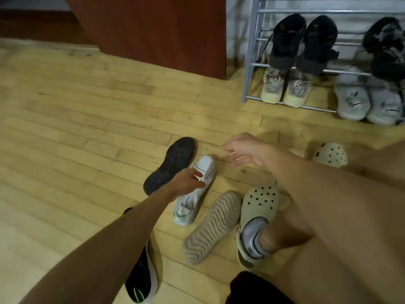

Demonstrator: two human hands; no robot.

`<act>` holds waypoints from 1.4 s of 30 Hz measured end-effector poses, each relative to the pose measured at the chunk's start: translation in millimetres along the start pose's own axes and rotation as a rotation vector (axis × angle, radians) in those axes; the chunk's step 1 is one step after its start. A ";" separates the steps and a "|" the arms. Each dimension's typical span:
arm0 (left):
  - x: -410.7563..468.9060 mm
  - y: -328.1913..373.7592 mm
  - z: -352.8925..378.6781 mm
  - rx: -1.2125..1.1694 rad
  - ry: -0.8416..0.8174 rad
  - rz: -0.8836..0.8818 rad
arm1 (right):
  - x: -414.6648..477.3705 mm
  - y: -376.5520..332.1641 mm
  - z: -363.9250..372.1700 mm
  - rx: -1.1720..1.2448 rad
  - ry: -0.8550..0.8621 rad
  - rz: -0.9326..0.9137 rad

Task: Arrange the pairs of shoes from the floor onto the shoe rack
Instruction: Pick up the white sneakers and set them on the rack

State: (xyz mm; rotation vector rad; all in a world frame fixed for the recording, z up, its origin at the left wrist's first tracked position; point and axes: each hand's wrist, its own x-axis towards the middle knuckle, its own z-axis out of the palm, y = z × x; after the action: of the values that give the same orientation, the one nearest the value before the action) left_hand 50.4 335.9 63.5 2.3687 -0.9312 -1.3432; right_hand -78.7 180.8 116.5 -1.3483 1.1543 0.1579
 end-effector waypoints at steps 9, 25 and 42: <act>8.2 -76.0 41.2 0.318 0.010 -0.230 | 4.7 31.9 7.1 -0.635 -0.060 -0.126; 28.4 -97.8 57.8 0.243 0.030 -0.308 | 13.5 24.7 14.9 -0.930 -0.180 -0.146; 2.3 -52.1 2.6 0.001 -0.019 -0.328 | -13.3 10.4 27.3 -0.850 -0.143 -0.106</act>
State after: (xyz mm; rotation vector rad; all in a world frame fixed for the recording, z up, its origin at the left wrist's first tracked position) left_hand 70.0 374.2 33.9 2.5969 -0.5622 -1.4775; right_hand -77.0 212.7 113.6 -2.0919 0.9114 0.7158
